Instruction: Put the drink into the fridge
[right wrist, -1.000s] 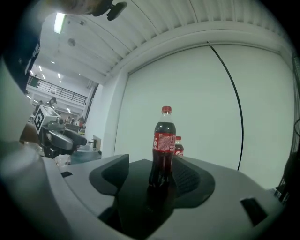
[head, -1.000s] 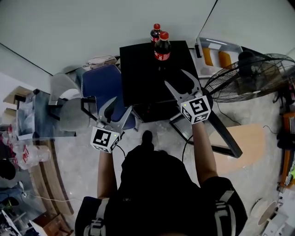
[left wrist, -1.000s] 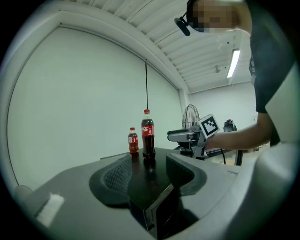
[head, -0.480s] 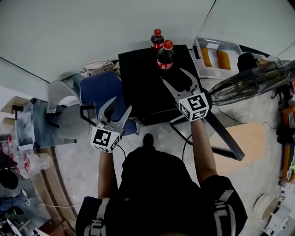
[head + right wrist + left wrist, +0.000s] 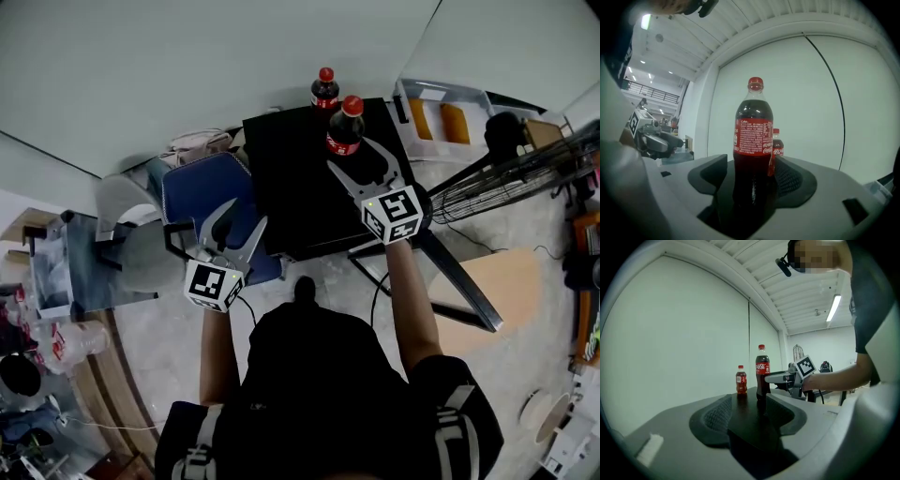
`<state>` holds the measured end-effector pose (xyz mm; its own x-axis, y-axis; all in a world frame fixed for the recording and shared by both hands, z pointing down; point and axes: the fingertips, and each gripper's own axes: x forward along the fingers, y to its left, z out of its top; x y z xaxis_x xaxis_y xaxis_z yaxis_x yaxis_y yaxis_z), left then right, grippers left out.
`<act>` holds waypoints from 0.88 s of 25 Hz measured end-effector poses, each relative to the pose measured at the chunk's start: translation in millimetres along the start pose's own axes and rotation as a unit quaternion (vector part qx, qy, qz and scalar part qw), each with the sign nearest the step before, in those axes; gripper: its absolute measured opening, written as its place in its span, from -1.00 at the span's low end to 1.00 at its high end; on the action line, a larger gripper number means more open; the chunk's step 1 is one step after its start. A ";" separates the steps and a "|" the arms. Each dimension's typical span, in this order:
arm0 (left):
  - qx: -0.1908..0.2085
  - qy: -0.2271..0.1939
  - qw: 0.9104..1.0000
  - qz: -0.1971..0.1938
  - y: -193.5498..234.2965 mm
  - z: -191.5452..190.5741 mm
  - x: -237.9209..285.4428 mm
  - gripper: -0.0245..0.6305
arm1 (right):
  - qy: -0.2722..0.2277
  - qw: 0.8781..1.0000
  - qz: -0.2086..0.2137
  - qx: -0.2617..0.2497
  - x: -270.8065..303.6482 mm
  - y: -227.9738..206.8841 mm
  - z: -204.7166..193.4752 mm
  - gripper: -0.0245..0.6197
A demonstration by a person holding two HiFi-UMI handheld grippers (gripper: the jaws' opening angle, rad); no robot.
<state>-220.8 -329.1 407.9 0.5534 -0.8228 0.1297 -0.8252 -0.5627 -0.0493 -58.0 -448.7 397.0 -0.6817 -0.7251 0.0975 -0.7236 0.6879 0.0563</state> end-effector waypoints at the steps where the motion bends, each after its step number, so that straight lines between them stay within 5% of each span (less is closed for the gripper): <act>1: -0.001 0.000 1.000 0.000 2.2 -0.3 0.6 -0.23 | 0.001 1.000 0.000 -0.001 2.4 -0.2 -0.3 0.05; 22: -0.003 -0.002 1.000 -0.007 18.3 -2.6 3.4 -0.27 | 0.016 1.000 -0.010 -0.009 22.4 -2.9 -4.5 -0.01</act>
<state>-234.3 -342.0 410.0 0.5658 -0.8149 0.1257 -0.8178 -0.5741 -0.0406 -70.7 -466.8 403.5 -0.6632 -0.7373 0.1286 -0.7345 0.6742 0.0771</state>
